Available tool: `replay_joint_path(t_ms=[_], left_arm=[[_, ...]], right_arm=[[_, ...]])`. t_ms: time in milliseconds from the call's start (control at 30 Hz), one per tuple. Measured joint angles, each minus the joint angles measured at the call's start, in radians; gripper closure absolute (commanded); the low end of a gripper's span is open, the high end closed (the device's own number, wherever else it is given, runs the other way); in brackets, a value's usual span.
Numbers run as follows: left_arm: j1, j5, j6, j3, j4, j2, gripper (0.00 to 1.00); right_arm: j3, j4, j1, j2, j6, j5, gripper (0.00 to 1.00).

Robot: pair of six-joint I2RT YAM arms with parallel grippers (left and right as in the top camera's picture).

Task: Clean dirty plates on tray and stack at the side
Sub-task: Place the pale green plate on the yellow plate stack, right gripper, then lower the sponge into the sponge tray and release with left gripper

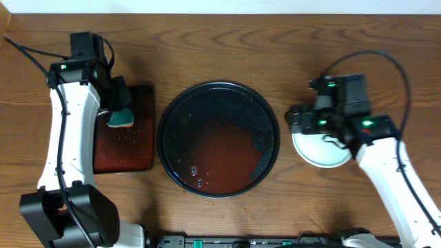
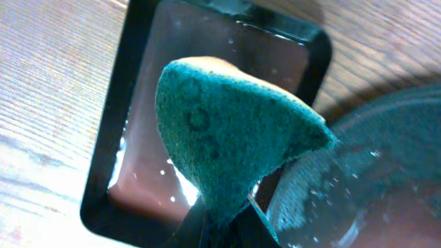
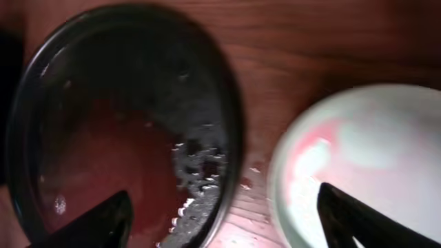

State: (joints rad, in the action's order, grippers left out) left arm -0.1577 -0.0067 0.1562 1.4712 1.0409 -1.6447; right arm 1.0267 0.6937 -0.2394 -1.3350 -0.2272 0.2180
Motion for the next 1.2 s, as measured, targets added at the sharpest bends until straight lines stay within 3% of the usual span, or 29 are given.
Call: replay_joint_path(t_ms=[167, 467, 633, 667, 733, 800, 1000, 1133, 1167, 1200], left_arm=[[-0.018, 0.000, -0.028, -0.095, -0.060, -0.001, 0.92], [-0.018, 0.000, -0.053, -0.217, -0.165, -0.058, 0.91], [-0.018, 0.000, -0.056, -0.220, -0.183, -0.124, 0.67], [-0.018, 0.000, -0.056, -0.220, -0.183, -0.134, 0.53], [-0.018, 0.001, -0.061, -0.220, -0.185, -0.151, 0.43], [-0.018, 0.000, -0.064, -0.220, -0.184, -0.160, 0.38], [-0.018, 0.001, -0.064, -0.220, -0.163, -0.162, 0.37], [-0.018, 0.011, -0.064, -0.208, -0.117, -0.144, 0.37], [-0.018, 0.020, -0.064, -0.206, -0.116, -0.124, 0.25], [-0.018, 0.031, -0.064, -0.203, -0.113, -0.092, 0.25]], right_arm=[[0.000, -0.032, -0.106, -0.001, -0.015, -0.074, 0.13], [0.000, -0.040, -0.120, -0.026, -0.024, -0.116, 0.12], [0.000, -0.041, -0.120, -0.035, -0.025, -0.121, 0.12], [0.000, -0.040, -0.120, -0.035, -0.025, -0.121, 0.12], [0.000, -0.040, -0.120, -0.035, -0.025, -0.122, 0.12], [0.000, -0.040, -0.120, -0.035, -0.025, -0.122, 0.12], [0.000, -0.040, -0.120, -0.035, -0.025, -0.122, 0.11], [0.000, -0.042, -0.120, -0.035, -0.029, -0.122, 0.01], [0.000, -0.042, -0.120, -0.035, -0.029, -0.124, 0.01], [0.002, -0.038, -0.118, -0.035, -0.029, -0.125, 0.01]])
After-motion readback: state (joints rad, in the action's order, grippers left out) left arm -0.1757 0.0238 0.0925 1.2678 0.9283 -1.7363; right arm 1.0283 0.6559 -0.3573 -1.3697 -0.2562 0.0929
